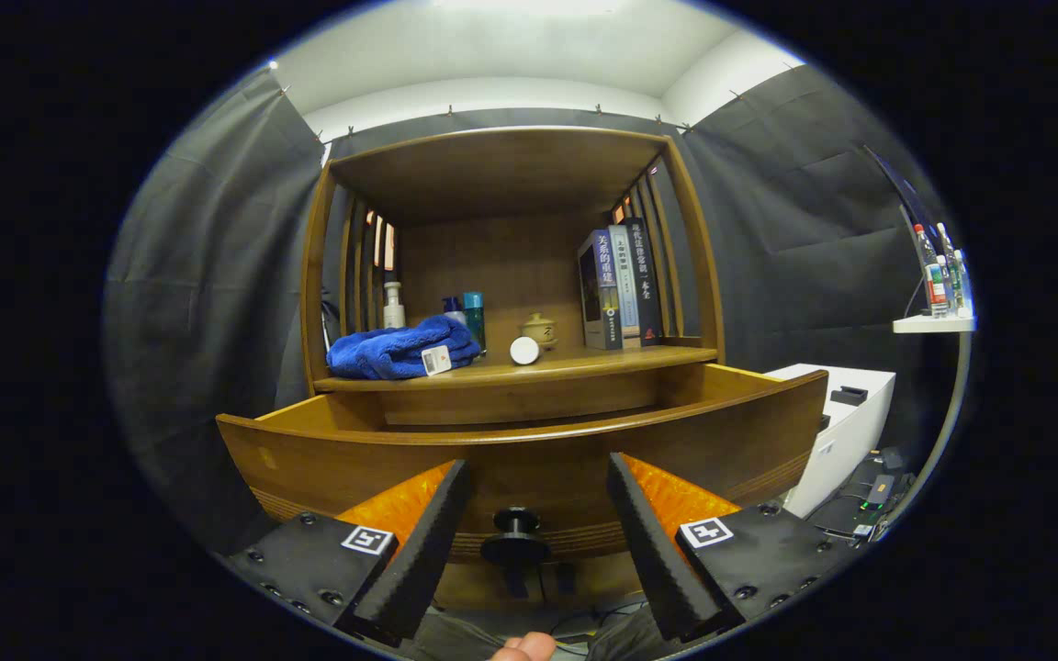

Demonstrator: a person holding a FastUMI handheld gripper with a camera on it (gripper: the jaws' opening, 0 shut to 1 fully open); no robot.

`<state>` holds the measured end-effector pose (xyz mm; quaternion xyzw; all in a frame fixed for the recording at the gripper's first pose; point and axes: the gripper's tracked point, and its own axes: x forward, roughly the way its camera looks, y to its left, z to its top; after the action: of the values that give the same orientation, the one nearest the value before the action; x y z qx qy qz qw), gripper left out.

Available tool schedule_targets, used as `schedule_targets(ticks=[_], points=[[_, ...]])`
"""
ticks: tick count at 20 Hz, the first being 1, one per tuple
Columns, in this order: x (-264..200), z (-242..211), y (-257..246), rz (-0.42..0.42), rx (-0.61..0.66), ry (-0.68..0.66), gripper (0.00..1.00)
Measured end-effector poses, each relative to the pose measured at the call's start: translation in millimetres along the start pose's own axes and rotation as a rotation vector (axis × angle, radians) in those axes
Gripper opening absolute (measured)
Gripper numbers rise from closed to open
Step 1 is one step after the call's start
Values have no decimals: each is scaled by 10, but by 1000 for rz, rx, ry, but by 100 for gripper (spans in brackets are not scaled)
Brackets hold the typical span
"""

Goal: Pull open the drawer, take out the items inside it, and place them on the countertop above the cabinet.

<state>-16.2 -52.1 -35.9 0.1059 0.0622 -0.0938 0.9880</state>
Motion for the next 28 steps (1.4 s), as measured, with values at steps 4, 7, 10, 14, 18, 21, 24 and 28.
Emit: schedule_targets(ticks=[4,7,10,14,18,21,24,28], points=[[43,23,12,14,3,-22,99],[37,-17,-29,15,-22,-7,98],[58,-11,-36,18,-23,-4,98],[138,-9,-69,31,-16,-6,98],[316,37,-74,33,9,-12,98],[474,22,-63,31,6,2,98],[663,17,-44,33,7,9,98],[1024,24,-31,31,6,15,98]])
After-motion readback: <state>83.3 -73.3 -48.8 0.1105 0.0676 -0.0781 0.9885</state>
